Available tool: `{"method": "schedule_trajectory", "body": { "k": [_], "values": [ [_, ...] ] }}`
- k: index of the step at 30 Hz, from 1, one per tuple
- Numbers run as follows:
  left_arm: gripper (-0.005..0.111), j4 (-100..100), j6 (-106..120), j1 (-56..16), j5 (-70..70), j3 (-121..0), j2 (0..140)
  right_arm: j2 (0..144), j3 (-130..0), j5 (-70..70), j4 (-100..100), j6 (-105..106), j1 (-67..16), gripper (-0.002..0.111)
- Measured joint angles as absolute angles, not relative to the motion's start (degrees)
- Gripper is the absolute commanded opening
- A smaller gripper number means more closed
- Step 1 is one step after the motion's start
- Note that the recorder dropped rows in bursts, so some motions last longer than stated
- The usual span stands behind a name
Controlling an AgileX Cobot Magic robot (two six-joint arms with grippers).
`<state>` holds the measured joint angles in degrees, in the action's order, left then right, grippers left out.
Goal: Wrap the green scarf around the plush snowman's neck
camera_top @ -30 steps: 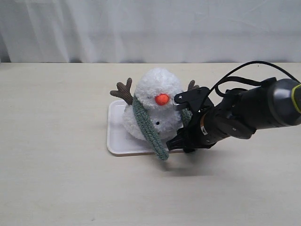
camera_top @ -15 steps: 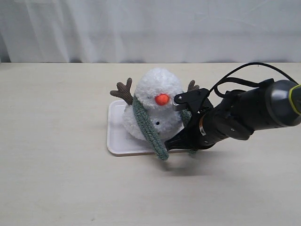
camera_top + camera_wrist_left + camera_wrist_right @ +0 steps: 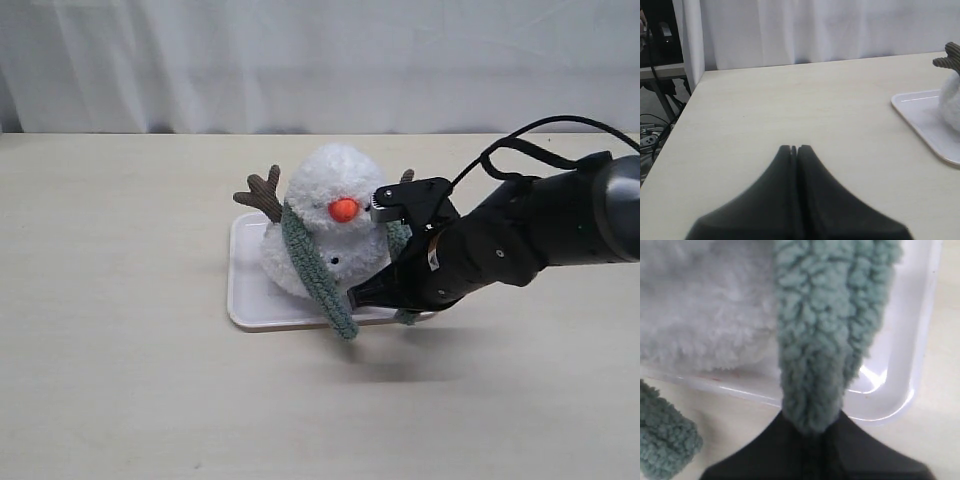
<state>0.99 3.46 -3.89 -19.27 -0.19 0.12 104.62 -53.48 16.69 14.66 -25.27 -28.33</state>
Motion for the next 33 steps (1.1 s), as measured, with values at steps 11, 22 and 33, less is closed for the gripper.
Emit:
{"method": "schedule_trajectory", "body": {
  "k": [11, 22, 33],
  "values": [
    [0.0, 0.99, 3.46, -3.89, -19.27, -0.19, 0.12, 104.53, -53.48, 17.83, -2.79, -6.91, -30.91, 0.004],
    [0.0, 0.99, 3.46, -3.89, -19.27, -0.19, 0.12, 104.53, -53.48, 17.91, -8.44, -2.96, -31.45, 0.004],
    [0.0, 0.99, 3.46, -3.89, -19.27, -0.19, 0.12, 104.77, -53.78, 14.87, -22.77, 7.89, -31.45, 0.005]
  ]
}}
